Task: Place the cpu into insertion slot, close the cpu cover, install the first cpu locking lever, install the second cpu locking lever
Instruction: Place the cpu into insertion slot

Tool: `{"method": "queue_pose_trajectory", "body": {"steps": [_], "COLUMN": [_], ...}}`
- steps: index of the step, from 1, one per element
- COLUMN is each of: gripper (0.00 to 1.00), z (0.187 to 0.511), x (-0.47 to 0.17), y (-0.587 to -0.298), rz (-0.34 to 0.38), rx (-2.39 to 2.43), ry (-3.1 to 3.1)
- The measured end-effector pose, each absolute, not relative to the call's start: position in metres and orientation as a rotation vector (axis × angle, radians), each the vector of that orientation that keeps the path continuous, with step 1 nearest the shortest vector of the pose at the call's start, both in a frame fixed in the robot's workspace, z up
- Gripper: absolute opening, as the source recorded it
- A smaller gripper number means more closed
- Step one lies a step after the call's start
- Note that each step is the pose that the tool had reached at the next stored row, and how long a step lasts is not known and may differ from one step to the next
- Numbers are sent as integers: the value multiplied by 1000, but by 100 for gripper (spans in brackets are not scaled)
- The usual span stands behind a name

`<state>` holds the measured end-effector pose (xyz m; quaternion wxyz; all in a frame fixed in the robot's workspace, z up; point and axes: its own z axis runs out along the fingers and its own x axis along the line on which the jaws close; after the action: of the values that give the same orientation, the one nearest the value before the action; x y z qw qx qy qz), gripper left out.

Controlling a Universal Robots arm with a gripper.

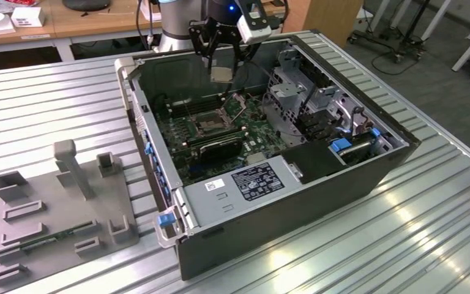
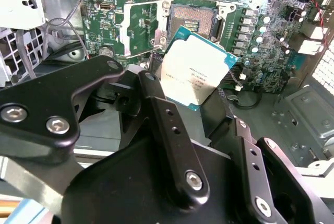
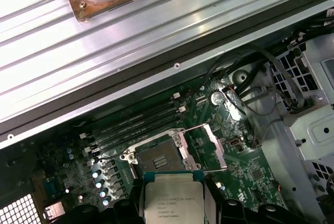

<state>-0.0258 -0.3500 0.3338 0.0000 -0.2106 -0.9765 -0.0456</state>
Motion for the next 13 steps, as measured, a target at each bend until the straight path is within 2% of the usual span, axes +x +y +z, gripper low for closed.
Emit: {"method": "queue_pose_trajectory", "body": {"steps": [13], "gripper": [54], "z": [334], "x": [-26], "y": [-350], "rz": [-143], "rx": [-692], "ry": [-3062]}}
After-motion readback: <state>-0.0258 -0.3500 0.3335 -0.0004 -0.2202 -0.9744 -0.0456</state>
